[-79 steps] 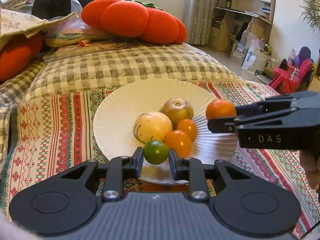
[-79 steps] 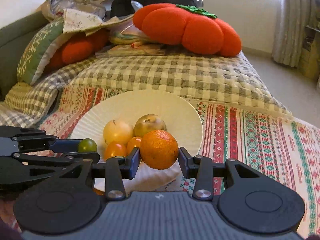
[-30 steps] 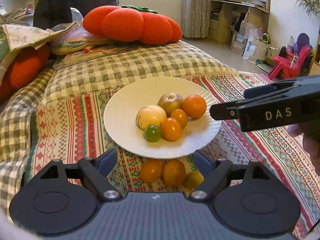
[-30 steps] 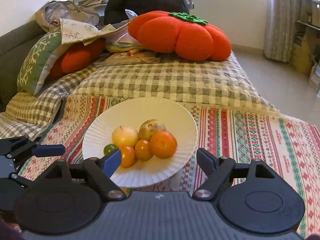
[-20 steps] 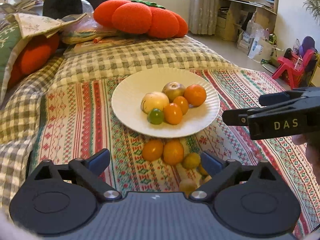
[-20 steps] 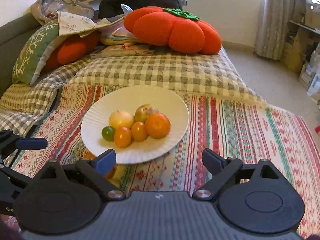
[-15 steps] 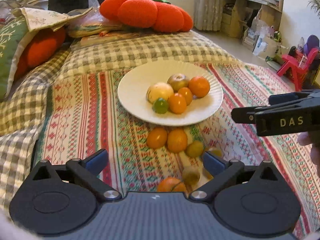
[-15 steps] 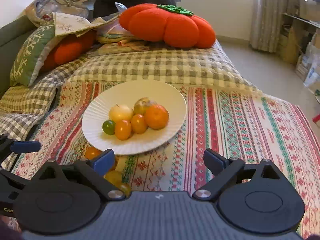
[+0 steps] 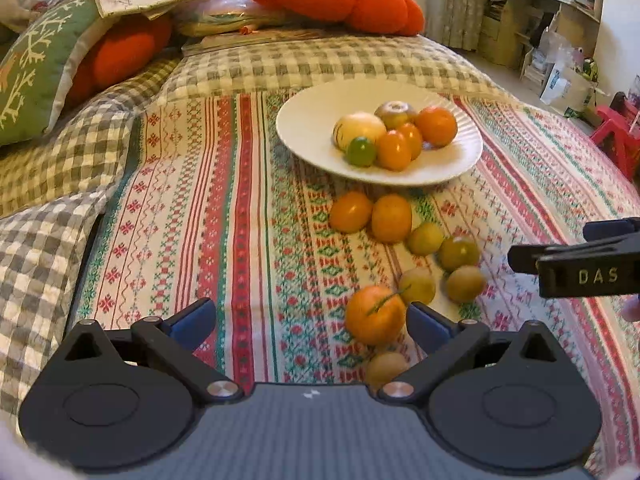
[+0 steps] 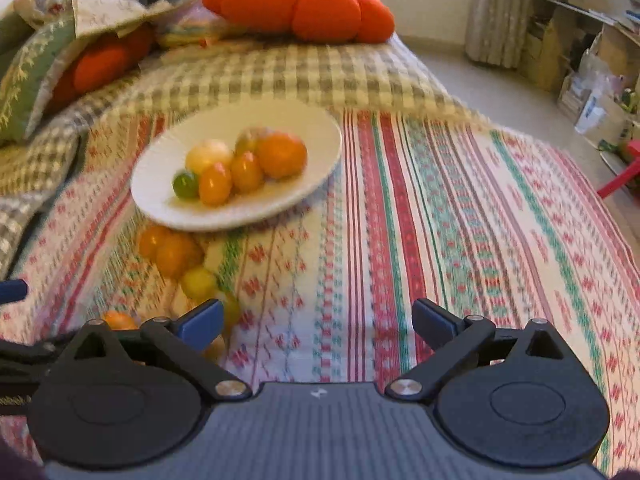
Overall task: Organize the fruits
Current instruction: 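Withdraw both open grippers from the plate toward the remaining fruits, then grasp the stemmed mandarin with the left gripper while the right gripper grasps an olive-brown fruit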
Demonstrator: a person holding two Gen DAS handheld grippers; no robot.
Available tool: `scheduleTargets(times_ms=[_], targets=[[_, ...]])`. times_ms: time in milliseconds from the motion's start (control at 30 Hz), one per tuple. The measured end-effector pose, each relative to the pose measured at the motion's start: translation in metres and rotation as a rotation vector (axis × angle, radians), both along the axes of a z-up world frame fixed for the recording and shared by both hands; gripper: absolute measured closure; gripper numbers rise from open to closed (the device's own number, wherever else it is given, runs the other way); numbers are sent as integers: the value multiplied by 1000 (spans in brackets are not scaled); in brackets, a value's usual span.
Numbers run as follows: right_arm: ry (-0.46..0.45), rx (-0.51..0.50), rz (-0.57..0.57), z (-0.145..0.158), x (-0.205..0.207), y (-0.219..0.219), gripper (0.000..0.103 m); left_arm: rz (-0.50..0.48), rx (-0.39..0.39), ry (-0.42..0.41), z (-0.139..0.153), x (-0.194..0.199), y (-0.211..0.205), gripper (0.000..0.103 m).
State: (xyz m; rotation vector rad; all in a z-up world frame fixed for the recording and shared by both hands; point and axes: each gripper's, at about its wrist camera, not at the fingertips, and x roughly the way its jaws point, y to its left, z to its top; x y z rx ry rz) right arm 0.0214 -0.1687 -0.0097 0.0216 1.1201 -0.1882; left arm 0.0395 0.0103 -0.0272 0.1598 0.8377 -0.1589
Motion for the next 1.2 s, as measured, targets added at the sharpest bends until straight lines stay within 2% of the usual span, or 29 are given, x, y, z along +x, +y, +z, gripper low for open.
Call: scheduleTargets(times_ms=[233,433,533,700,900,967,1100,1200], targets=[[51,-36,49,-17,-7,7,3,-35,21,-11,-11,-8,-4,10],[58,-48,59,-21,-9,10,3,-16,-40,14,-18,-2,1,11],[56,-51,70,-20,-10,11,3,-32,-63,21,-20,-1,0,15],[64,-45,95,-22,-8,12,3,-73,-87,20,-25,-3,-4,32],[60,-44,119,-22,-9,13,3,-118,-108,-9,-28,-2,-10,48],[61,-42,118,-23,-10,13,3,-125,-116,-12,-28,-1,-11,53],[62,-30,111,-24,-9,12,3,-132,-120,-10,-28,-1,-13,70],[63,-22,109,-24,-9,11,3,-132,-116,-3,-27,0,-14,77]])
